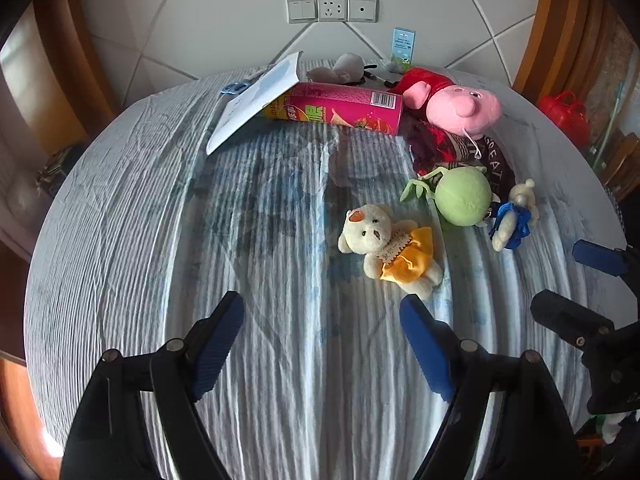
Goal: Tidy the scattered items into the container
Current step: 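Move the right tool to the teddy bear in yellow dress and close on it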
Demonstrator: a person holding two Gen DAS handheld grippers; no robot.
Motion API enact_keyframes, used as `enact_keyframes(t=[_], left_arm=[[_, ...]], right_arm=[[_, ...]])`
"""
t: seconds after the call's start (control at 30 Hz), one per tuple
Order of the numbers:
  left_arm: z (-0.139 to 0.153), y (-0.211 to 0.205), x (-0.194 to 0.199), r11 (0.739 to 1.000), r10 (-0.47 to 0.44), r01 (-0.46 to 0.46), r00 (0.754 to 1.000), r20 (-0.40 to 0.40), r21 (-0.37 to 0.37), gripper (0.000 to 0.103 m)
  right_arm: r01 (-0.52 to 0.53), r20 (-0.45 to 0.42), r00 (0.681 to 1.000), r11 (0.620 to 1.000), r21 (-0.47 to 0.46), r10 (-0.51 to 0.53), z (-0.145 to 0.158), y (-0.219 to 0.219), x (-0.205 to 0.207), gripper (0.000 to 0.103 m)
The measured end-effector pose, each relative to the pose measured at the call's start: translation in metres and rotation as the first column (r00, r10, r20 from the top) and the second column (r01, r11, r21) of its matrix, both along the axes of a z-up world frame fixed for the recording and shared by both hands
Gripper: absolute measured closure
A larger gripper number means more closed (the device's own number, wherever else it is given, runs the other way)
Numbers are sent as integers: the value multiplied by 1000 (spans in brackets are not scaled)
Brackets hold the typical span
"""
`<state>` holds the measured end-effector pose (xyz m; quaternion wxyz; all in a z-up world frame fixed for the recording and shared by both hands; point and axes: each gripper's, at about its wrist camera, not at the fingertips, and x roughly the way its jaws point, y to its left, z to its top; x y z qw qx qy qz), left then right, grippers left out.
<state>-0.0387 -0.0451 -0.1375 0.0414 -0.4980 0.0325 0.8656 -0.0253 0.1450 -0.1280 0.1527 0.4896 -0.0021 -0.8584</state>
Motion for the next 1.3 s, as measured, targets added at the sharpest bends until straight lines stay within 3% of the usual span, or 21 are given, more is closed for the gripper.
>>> enact_keyframes(t=[0.13, 0.57, 0.6, 0.63, 0.7, 0.93, 1.07, 1.13, 1.3], left_arm=[[-13, -7, -24, 997, -72, 72, 997, 18, -8, 23], [-53, -3, -75, 972, -233, 231, 970, 71, 37, 23], [-55, -3, -78, 970, -242, 239, 968, 74, 41, 23], [-57, -2, -81, 968, -250, 247, 965, 77, 45, 23], [-62, -1, -87, 963, -267, 263, 960, 82, 52, 23], [-72, 3, -100, 946, -321, 314, 943, 93, 80, 23], [-68, 5, -103, 933, -344, 332, 936, 76, 138, 23], [-73, 8, -109, 930, -353, 338, 931, 90, 142, 23], [-87, 11, -125, 911, -374, 336, 917, 136, 238, 23]], right_arm=[[39, 34, 999, 999, -17, -38, -14, -11, -8, 26], [81, 84, 994, 995, -50, -76, -52, -32, -35, 30], [75, 86, 994, 996, -42, -71, -54, -34, -38, 33], [68, 91, 994, 997, -41, -64, -57, -35, -39, 45], [57, 113, 992, 998, -31, -53, -64, -38, -44, 60], [26, 144, 989, 1000, -2, -26, -82, -46, -54, 59], [8, 143, 990, 1000, 6, -9, -88, -48, -58, 55], [0, 152, 988, 1000, -2, 1, -91, -48, -62, 55], [-3, 150, 989, 1000, -13, 5, -93, -47, -64, 55]])
